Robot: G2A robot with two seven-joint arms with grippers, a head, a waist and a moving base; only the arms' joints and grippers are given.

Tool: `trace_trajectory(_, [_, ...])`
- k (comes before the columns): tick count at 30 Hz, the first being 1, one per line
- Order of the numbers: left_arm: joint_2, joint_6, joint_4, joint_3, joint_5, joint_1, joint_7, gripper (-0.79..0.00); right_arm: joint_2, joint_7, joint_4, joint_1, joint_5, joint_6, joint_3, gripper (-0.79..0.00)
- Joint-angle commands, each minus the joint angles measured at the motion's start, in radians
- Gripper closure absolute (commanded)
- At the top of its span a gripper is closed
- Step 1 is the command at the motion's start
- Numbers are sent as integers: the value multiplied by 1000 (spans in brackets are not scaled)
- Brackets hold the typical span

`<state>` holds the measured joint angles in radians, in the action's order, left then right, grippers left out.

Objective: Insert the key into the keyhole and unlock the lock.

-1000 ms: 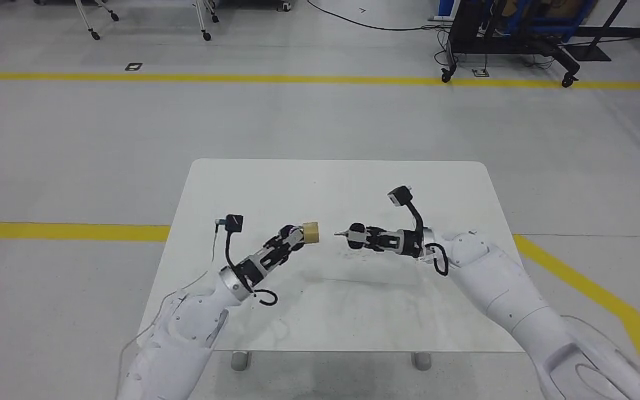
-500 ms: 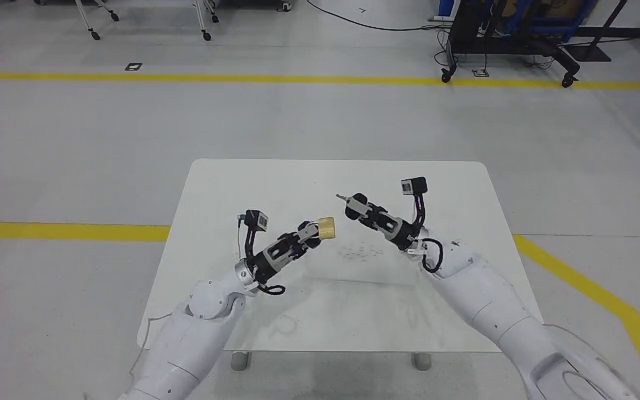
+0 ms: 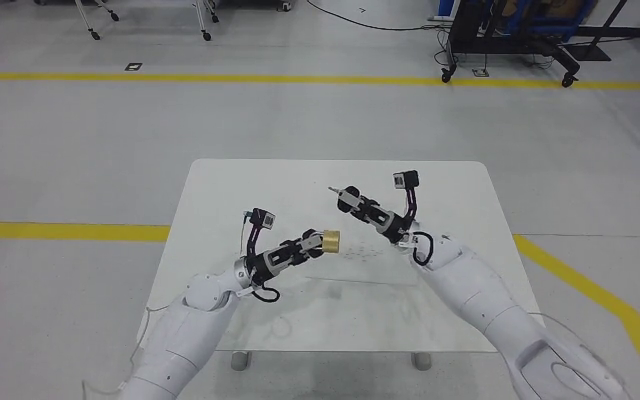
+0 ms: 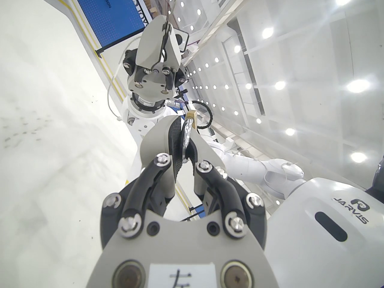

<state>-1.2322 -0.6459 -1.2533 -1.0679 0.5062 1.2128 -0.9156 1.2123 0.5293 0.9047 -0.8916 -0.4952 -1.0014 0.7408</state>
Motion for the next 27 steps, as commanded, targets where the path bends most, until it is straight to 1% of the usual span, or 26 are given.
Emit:
trace_trajectory(1, [-1,3,7,3,-1,-4,-1,0,5,24,-9,4,-17,-11,-2,0])
trace_trajectory(11, [-4,31,23,9,-27,-18,32,0,6,211,11,-12,-77,-11,37,0])
trace_trajectory(16, [-4,58,26,10,-51,-23,56,0,8,269,16,-17,-96,-11,55,0])
trace_trajectory(27, [-3,92,22,8,-62,-28,57,0,0,278,52,-23,-75,-11,48,0])
